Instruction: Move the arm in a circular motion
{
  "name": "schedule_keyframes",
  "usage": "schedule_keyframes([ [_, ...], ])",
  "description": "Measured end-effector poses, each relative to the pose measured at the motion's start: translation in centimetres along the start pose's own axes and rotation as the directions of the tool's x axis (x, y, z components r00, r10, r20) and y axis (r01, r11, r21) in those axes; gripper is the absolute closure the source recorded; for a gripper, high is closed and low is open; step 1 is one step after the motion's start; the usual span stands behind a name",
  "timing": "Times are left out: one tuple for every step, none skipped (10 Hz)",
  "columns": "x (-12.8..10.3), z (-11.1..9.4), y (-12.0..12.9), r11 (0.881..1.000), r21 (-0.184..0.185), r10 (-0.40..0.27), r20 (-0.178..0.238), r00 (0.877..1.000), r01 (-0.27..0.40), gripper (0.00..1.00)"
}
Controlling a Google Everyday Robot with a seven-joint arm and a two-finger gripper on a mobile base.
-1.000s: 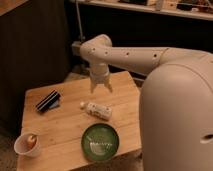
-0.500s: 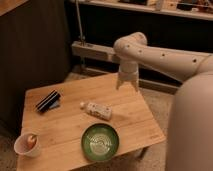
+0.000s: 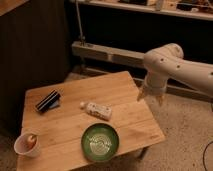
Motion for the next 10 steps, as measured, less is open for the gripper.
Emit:
schedule_keyframes([
  [0.9, 0.1, -0.9, 1.000, -0.006, -0.010, -0.004, 1.000, 0.010, 0.35],
  [1.9, 0.2, -1.4, 1.000, -0.012, -0.023, -0.009, 1.000, 0.023, 0.35],
  [2.9, 0.3, -1.6, 0.999, -0.019, -0.041, -0.014, 0.999, 0.041, 0.35],
  [3.9, 0.4, -1.0, 0.997, -0.030, -0.066, -0.021, 0.998, 0.065, 0.35],
  [4.7, 0.6, 0.0, 0.995, -0.040, -0.091, -0.028, 0.995, 0.090, 0.35],
  [5.6, 0.7, 1.8, 0.990, -0.055, -0.129, -0.037, 0.991, 0.127, 0.35],
  [6.4, 0.8, 4.0, 0.984, -0.069, -0.167, -0.046, 0.985, 0.164, 0.35],
  [6.9, 1.0, 5.8, 0.979, -0.078, -0.191, -0.054, 0.980, 0.187, 0.35],
  [7.7, 1.2, 9.3, 0.968, -0.095, -0.237, -0.065, 0.969, 0.231, 0.35],
  [8.5, 1.4, 11.8, 0.959, -0.101, -0.274, -0.078, 0.959, 0.265, 0.35],
])
